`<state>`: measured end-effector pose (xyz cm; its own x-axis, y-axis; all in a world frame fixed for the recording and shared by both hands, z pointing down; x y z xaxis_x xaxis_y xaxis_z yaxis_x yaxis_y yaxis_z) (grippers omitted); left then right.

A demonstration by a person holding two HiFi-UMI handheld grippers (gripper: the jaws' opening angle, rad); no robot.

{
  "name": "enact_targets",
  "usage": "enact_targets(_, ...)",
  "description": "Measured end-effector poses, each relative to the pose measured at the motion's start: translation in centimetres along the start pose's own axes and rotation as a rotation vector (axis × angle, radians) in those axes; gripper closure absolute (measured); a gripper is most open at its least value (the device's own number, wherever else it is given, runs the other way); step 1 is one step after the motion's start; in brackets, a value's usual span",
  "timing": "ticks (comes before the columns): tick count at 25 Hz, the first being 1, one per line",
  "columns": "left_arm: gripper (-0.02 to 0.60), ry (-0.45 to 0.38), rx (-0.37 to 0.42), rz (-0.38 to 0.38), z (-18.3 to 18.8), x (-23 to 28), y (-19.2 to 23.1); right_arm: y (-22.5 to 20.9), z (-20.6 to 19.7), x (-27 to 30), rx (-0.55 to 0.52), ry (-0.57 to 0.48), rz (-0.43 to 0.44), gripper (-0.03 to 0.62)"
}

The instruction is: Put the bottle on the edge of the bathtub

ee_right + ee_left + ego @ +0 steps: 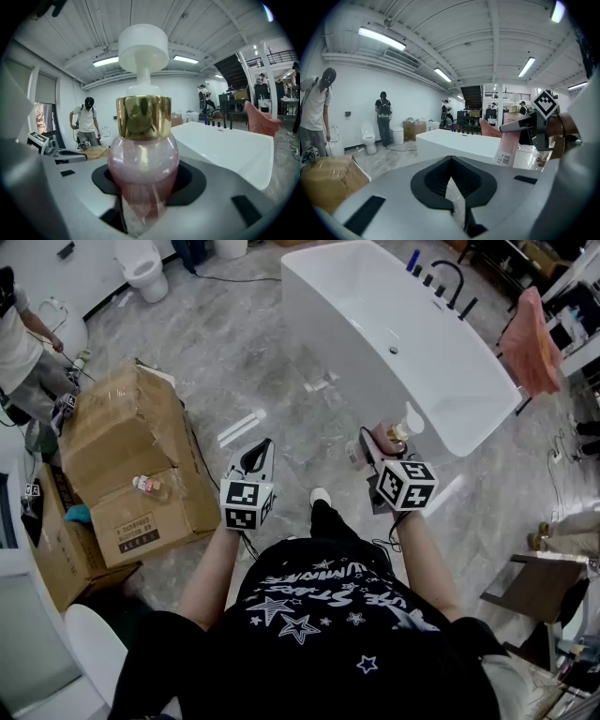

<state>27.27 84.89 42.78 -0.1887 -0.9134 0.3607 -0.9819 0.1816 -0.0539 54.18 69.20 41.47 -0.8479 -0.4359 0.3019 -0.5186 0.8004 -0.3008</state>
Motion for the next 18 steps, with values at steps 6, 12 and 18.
enact_targets(6,0.566,0.023,-0.019,-0.022,-1.1,-0.9,-0.6,0.7,-0.6,-0.4,0.012,0.000,0.003,0.372)
enact_targets(12,0.566,0.068,-0.036,-0.013,-3.0,-2.7,0.5,1.5,-1.7,-0.6,0.029,0.008,-0.015,0.373)
enact_targets(18,0.566,0.055,-0.029,-0.013,-2.5,-1.3,2.7,2.1,-1.3,1.4,0.009,0.007,-0.019,0.373)
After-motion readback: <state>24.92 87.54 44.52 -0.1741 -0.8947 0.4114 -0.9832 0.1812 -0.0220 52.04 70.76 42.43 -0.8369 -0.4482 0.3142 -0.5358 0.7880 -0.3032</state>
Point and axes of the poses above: the fingertips, and each gripper's own axes: x forward along the fingers, y to its left, z out of its top, the point moved 10 cm from there along -x, backward along the fingers, and after that the axes turned 12 degrees about z, right-handed, at the moved point
